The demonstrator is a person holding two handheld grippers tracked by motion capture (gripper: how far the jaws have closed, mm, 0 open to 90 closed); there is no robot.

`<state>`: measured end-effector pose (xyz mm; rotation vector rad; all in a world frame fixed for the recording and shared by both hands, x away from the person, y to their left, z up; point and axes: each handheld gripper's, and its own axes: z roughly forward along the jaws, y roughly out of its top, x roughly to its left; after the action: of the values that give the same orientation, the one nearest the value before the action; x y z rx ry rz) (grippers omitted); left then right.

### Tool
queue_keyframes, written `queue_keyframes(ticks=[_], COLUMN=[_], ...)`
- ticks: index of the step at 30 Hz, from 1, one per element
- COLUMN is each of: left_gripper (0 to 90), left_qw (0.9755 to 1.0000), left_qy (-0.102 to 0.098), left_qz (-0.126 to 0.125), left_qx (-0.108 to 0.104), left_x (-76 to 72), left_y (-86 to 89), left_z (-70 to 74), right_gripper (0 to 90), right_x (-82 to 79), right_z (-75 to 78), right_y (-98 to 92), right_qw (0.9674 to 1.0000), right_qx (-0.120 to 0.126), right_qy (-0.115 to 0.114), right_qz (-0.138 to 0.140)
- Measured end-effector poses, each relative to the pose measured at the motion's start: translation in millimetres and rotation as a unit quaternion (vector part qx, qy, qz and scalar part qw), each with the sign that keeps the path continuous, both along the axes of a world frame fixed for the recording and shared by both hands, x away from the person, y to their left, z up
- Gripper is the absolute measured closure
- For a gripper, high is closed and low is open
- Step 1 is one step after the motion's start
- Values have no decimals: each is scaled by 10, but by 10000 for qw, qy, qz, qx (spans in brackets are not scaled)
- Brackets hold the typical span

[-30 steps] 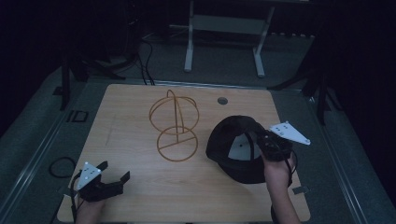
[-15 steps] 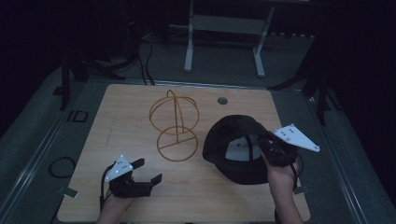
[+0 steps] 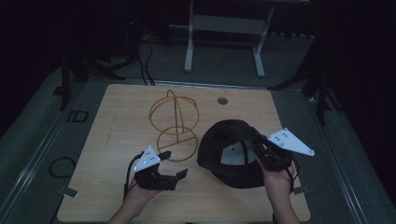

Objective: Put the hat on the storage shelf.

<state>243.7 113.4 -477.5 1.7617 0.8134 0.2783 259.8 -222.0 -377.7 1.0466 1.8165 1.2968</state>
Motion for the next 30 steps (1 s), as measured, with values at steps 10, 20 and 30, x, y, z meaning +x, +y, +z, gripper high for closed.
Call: queue_keyframes(ticks=[10, 20, 30], left_gripper=[116, 160, 543], left_qw=[9998, 9996, 9996], left_qy=[44, 198, 223], left_qz=[-146, -197, -162], left_qx=[110, -2, -106], left_x=[143, 283, 341], left_y=[-287, -382, -439], left_z=[92, 125, 218], right_gripper=[883, 882, 882], right_x=[-69, -130, -149], right_z=[62, 89, 69], right_y=[68, 113, 115], right_qw=[9997, 9989, 9985], right_qx=[16, 62, -14], right_qy=[-100, -116, -132], right_qz=[203, 454, 532])
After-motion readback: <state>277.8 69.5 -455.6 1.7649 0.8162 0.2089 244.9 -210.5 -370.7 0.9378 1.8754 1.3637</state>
